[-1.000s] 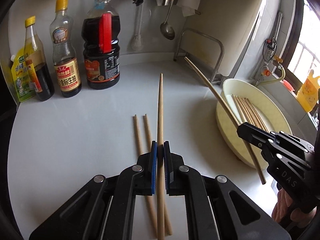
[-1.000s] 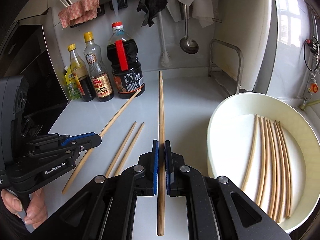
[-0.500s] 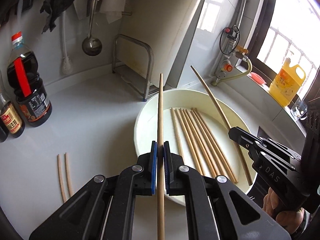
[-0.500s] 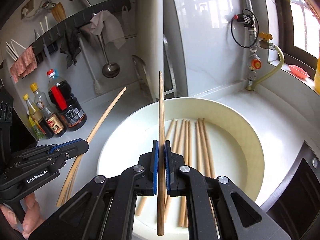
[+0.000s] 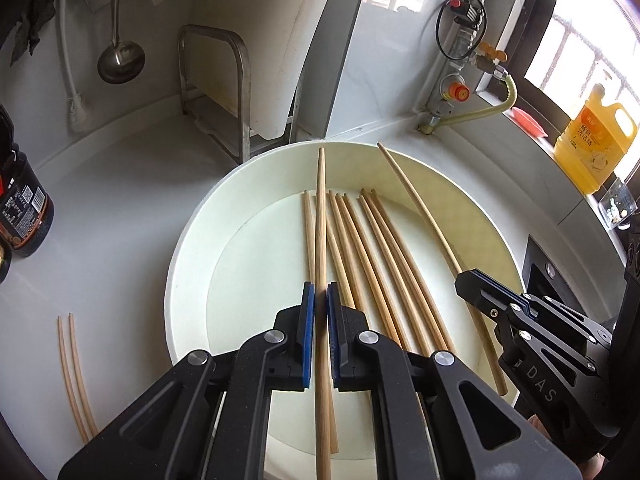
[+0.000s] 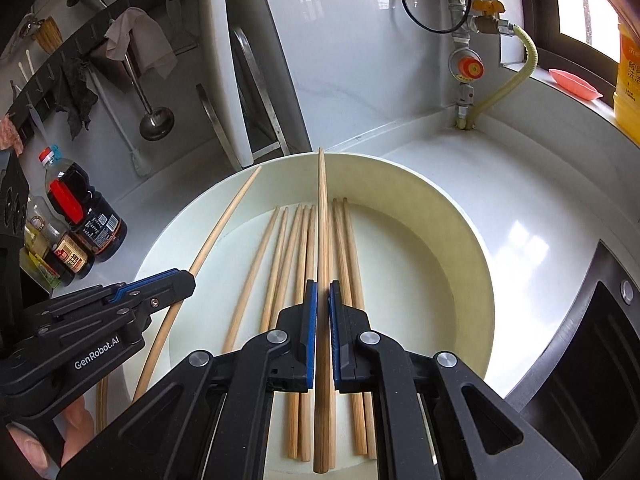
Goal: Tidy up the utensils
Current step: 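Open both tools to drop the chopsticks into the basin, then move both open tools back over the last two chopsticks on the counter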
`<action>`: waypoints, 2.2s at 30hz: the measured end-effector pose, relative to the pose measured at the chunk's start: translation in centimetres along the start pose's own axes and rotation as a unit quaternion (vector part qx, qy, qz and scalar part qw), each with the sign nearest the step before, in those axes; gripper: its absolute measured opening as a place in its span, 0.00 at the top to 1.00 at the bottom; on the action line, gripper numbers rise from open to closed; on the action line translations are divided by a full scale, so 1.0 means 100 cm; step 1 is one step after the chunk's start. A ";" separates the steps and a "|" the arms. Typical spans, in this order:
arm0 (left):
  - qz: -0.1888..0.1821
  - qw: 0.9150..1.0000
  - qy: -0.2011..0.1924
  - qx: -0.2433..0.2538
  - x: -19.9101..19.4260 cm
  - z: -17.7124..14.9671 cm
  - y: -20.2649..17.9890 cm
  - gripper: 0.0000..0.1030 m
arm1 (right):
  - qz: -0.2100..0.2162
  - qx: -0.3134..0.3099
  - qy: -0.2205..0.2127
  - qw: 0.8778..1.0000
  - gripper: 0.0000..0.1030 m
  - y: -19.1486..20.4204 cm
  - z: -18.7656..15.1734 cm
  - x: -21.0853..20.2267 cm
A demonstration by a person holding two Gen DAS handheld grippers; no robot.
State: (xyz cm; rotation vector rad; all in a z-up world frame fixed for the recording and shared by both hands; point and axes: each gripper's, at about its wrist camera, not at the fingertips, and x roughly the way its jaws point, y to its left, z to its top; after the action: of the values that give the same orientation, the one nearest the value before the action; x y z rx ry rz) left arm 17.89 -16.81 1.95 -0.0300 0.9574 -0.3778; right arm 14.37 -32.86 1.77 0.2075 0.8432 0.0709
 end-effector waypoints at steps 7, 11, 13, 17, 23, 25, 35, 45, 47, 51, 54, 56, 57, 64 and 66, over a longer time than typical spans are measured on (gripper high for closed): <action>0.021 0.999 -0.036 -0.019 -0.019 0.000 0.013 0.29 | -0.003 0.003 -0.009 1.000 0.84 0.000 0.002 -0.006; 0.033 0.998 -0.042 -0.030 -0.033 -0.002 0.027 0.29 | 0.000 0.003 -0.019 1.000 0.82 0.002 0.004 -0.013; 0.037 0.998 -0.044 -0.036 -0.040 -0.006 0.036 0.29 | 0.004 -0.001 -0.021 1.000 0.80 0.006 0.003 -0.016; 0.050 0.997 -0.047 -0.046 -0.054 -0.018 0.054 0.28 | 0.017 -0.012 -0.028 0.999 0.75 0.017 0.002 -0.022; 0.081 0.994 -0.055 -0.041 -0.077 -0.042 0.076 0.26 | 0.042 -0.041 -0.034 0.998 0.66 0.041 -0.003 -0.032; 0.092 0.993 -0.063 -0.043 -0.088 -0.052 0.085 0.26 | 0.049 -0.049 -0.036 0.997 0.66 0.049 -0.006 -0.035; 0.136 0.985 -0.074 -0.080 -0.131 -0.106 0.133 0.24 | 0.102 -0.092 -0.041 0.990 0.61 0.102 -0.025 -0.045; 0.170 0.977 -0.067 -0.111 -0.157 -0.144 0.180 0.24 | 0.132 -0.144 -0.027 0.980 0.57 0.165 -0.055 -0.037; 0.174 0.975 -0.069 -0.118 -0.161 -0.149 0.188 0.24 | 0.137 -0.151 -0.022 0.979 0.57 0.178 -0.059 -0.033; 0.178 0.974 -0.069 -0.125 -0.165 -0.156 0.199 0.23 | 0.142 -0.162 -0.014 0.976 0.57 0.198 -0.064 -0.025; 0.178 0.973 -0.068 -0.129 -0.165 -0.159 0.207 0.23 | 0.145 -0.165 -0.007 0.975 0.57 0.210 -0.065 -0.016; 0.177 0.973 -0.069 -0.132 -0.164 -0.160 0.212 0.23 | 0.145 -0.168 -0.002 0.975 0.57 0.217 -0.066 -0.010; 0.178 0.973 -0.069 -0.133 -0.164 -0.161 0.214 0.23 | 0.145 -0.169 0.001 0.975 0.57 0.220 -0.066 -0.008; 0.177 0.971 -0.069 -0.142 -0.155 -0.161 0.228 0.23 | 0.135 -0.179 0.009 0.975 0.57 0.232 -0.072 0.010; 0.178 0.971 -0.066 -0.143 -0.152 -0.162 0.231 0.23 | 0.131 -0.180 0.014 0.975 0.57 0.233 -0.074 0.015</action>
State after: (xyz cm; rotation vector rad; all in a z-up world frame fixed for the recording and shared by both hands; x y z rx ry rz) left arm 4.03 12.03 0.17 -0.1420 0.8578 0.0956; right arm 10.28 -8.78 0.81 -0.0267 0.8129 0.4710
